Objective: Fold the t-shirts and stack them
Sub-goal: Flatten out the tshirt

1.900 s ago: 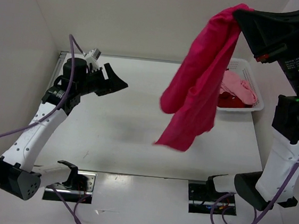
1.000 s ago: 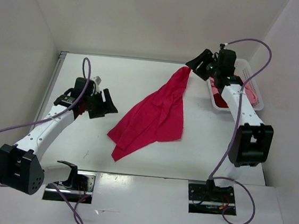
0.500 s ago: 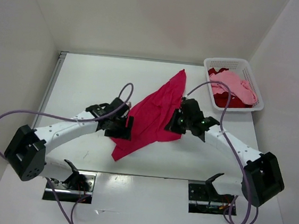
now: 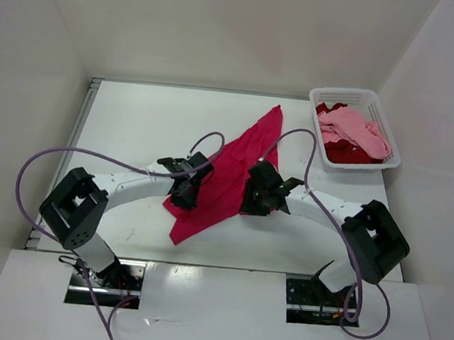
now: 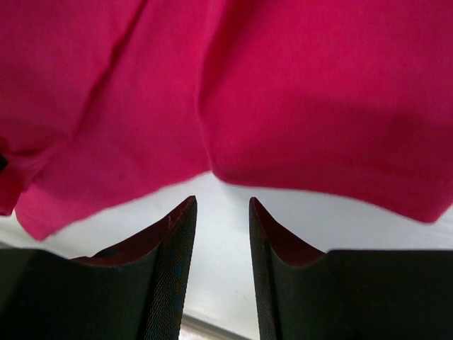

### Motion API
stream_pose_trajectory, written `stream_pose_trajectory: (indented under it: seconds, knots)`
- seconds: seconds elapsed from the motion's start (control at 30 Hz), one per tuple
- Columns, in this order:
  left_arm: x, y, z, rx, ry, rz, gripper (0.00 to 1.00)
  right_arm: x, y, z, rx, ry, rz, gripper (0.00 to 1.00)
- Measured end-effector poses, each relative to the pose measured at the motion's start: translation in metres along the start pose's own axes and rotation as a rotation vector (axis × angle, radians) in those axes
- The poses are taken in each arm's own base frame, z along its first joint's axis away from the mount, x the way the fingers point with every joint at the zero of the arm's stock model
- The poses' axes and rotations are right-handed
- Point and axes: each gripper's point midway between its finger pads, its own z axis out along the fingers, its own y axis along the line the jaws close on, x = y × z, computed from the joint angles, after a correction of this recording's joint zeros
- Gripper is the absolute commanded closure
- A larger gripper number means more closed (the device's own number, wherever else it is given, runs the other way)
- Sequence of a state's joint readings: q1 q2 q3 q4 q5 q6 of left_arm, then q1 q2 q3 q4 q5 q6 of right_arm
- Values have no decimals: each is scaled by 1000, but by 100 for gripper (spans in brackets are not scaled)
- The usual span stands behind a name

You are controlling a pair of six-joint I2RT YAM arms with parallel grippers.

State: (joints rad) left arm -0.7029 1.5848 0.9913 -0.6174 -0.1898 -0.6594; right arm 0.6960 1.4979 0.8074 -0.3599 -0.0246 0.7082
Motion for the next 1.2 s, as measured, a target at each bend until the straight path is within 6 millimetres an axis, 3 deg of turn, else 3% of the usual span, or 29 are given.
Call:
stream_pose_trajectory:
  seconds: [0.13,0.37,0.5,0.6,0.73,0.77,0.9,0.97,1.03,1.07,1.13,1.2]
  knots:
    - [-7,10,1,-18,-10,-35,96,-9,1,7,25,-18,-5,59]
    - [-37,40,-3,-36,-45,-126,98,-6,3,22,68,-7,-33,61]
    - [-84,73,-12,-42,-118,-231,98,-6,0,24,86,-6,-40,73]
    - [-144,97,-16,-53,-199,-301,96,-6,-1,25,94,-7,-41,87]
    - [-229,121,-18,-38,-316,-359,56,-6,-1,24,94,-10,-29,94]
    - [-246,126,-21,-27,-346,-375,38,-6,0,24,92,-11,-24,95]
    - [-279,127,-49,31,-434,-387,29,-14,9,4,51,-43,1,97]
    - [-276,122,-61,66,-457,-381,29,-29,18,-21,-10,-91,29,98]
    - [-249,117,-64,95,-438,-378,36,-57,22,-57,-99,-179,88,98]
    - [-229,115,-66,107,-423,-383,38,-75,18,-77,-136,-241,130,98]
    - [-171,111,-64,128,-340,-399,39,-107,-1,-119,-189,-375,212,98]
    - [-119,105,-65,166,-277,-425,39,-124,-27,-147,-201,-471,278,98]
